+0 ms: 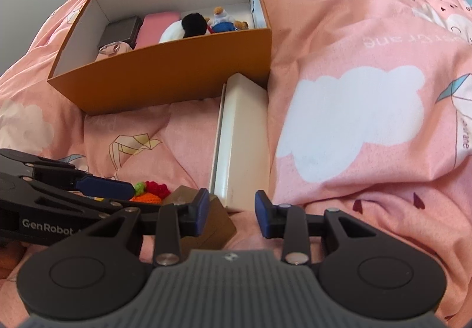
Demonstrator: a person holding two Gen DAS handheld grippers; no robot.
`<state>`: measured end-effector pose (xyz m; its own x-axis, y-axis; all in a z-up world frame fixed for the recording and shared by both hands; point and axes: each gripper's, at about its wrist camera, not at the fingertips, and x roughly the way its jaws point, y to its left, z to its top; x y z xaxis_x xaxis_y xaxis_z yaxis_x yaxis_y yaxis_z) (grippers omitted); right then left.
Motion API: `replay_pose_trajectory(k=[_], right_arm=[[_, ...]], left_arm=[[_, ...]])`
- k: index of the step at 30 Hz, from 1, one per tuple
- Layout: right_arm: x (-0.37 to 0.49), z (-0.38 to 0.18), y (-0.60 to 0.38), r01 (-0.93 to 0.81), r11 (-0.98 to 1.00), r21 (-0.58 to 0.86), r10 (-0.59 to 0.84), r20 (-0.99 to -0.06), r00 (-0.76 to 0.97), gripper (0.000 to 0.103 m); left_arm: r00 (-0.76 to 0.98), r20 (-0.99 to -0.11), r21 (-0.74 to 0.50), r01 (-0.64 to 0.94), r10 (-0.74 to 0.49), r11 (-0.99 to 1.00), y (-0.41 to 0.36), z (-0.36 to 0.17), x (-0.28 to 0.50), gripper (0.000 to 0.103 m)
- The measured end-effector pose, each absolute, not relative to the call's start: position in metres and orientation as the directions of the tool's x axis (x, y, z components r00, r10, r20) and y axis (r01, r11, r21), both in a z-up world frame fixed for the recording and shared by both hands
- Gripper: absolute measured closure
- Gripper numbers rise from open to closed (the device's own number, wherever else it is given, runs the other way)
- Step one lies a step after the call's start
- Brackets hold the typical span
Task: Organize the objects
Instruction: 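Reach the left gripper down to the gold jewelry box, then grasp the gold jewelry box with the left gripper and lift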
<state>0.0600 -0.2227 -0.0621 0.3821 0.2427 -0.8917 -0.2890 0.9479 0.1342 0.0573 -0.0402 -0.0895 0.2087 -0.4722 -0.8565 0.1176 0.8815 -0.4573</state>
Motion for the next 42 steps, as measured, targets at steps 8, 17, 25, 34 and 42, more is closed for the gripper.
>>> replay_pose_trajectory(k=[8,17,25,34,42], right_arm=[[0.060,-0.068,-0.226,-0.278,0.955,0.103,0.204,-0.908,0.365,0.067],[0.059,-0.074,-0.227,-0.282,0.956,0.076,0.176,-0.921,0.347,0.071],[0.060,-0.064,-0.227,-0.299,0.950,0.095,0.201,-0.916,0.346,0.072],[0.056,-0.074,-0.222,-0.339,0.939,0.049,0.158,-0.940,0.303,0.073],[0.054,-0.081,-0.216,-0.393,0.919,0.043,0.168,-0.942,0.289,0.071]], left_arm=[[0.173,-0.830,-0.524,0.083,-0.530,0.848,-0.039,-0.101,0.061,0.033],[0.114,-0.764,-0.644,-0.078,-0.635,0.761,-0.025,-0.117,0.065,0.032],[0.058,-0.742,-0.668,-0.140,-0.668,0.731,-0.026,-0.131,0.071,0.027],[-0.012,-0.706,-0.691,-0.207,-0.708,0.693,-0.036,-0.151,0.071,0.026],[0.078,-0.817,-0.575,-0.029,-0.571,0.818,-0.049,-0.116,0.067,0.033]])
